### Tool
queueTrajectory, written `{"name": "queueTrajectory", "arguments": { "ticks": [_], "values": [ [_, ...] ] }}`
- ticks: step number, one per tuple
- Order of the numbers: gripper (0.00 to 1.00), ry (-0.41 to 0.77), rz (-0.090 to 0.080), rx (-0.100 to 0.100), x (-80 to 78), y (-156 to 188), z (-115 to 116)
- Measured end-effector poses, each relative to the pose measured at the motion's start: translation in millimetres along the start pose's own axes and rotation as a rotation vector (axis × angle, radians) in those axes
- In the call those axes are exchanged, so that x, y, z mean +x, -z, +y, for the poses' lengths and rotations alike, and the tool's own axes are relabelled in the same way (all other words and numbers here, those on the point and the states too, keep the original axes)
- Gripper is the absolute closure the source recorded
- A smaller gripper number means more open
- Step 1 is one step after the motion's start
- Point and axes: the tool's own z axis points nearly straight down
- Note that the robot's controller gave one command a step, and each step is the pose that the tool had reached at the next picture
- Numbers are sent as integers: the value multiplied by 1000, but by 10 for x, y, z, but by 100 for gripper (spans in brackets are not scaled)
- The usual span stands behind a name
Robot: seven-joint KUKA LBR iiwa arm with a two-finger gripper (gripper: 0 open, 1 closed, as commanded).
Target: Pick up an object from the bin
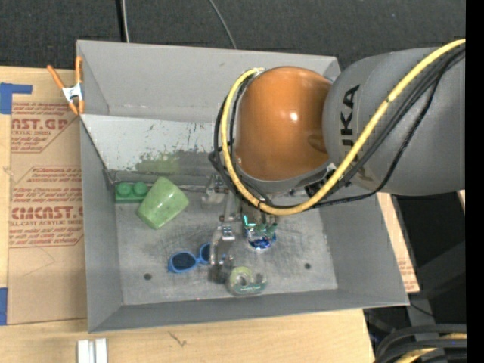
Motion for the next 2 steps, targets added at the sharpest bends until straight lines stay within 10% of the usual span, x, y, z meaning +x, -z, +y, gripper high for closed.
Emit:
{"name": "queueTrajectory", "arguments": {
  "ticks": [1,2],
  "values": [
    [0,133,-15,-2,-179,-1555,-110],
    [0,12,-7,-1,68,-1287,-227]
  ]
}}
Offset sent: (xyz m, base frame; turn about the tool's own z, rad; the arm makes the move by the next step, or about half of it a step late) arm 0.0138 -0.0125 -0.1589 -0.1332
